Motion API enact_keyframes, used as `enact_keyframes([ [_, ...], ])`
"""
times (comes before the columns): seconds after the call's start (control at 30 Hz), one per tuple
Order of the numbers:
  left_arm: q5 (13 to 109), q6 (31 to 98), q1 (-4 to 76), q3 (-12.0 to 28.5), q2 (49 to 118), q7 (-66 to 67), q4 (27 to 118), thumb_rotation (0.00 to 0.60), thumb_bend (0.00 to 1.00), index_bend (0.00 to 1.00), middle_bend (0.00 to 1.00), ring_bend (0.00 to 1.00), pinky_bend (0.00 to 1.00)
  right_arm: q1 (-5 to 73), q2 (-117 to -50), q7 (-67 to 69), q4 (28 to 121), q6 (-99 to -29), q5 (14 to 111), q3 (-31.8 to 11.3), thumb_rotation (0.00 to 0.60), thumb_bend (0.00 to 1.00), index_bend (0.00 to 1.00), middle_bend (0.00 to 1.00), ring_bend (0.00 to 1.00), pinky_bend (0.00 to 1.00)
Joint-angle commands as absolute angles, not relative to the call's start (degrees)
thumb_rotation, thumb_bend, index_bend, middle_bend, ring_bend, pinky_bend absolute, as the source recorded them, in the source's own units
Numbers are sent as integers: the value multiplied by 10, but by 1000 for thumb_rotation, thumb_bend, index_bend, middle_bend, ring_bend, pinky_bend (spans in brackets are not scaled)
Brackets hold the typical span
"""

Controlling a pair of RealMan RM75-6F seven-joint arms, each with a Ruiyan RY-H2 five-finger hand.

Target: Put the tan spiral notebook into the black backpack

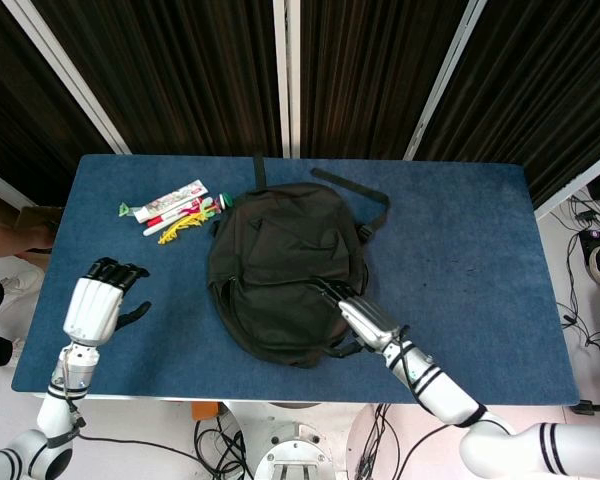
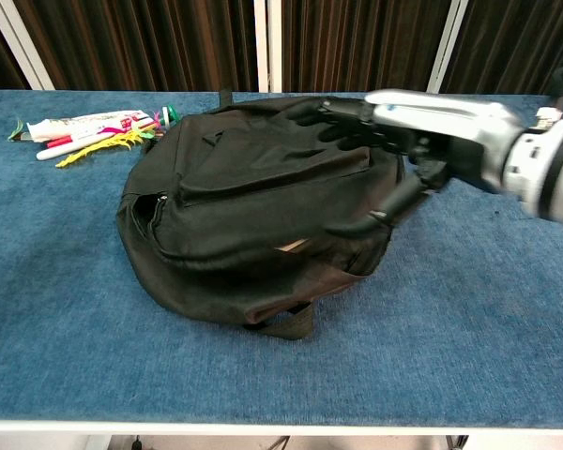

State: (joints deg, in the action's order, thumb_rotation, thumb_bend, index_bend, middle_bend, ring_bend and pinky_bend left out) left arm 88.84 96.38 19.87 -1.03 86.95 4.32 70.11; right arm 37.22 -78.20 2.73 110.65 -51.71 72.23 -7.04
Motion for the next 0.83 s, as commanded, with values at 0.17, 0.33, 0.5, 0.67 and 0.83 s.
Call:
enact_keyframes([
  [0.17, 824, 946, 151, 17, 797, 37, 773, 600, 0, 413, 461, 448, 331, 281, -633, 156, 1125, -615, 910, 10, 600, 206, 0, 12, 0, 0],
  [0.33, 820, 945, 120, 8, 751, 8, 788, 600, 0, 393, 396, 355, 250, 200, -580, 92, 1071, -741, 930, 29, 600, 320, 2, 106, 0, 0],
  [0.5, 808, 903, 91, -27, 671, -10, 853, 600, 0, 273, 246, 200, 182, 124, -576, 33, 1015, -845, 896, 23, 600, 327, 10, 105, 0, 0],
  [0.67, 821, 929, 55, -41, 652, -15, 872, 600, 0, 260, 230, 180, 177, 78, -591, 97, 947, -895, 888, 26, 600, 327, 10, 101, 0, 0],
  [0.83, 845, 962, 21, -50, 659, -16, 876, 600, 0, 260, 230, 181, 177, 46, -616, 162, 887, -928, 900, 30, 600, 327, 10, 102, 0, 0],
])
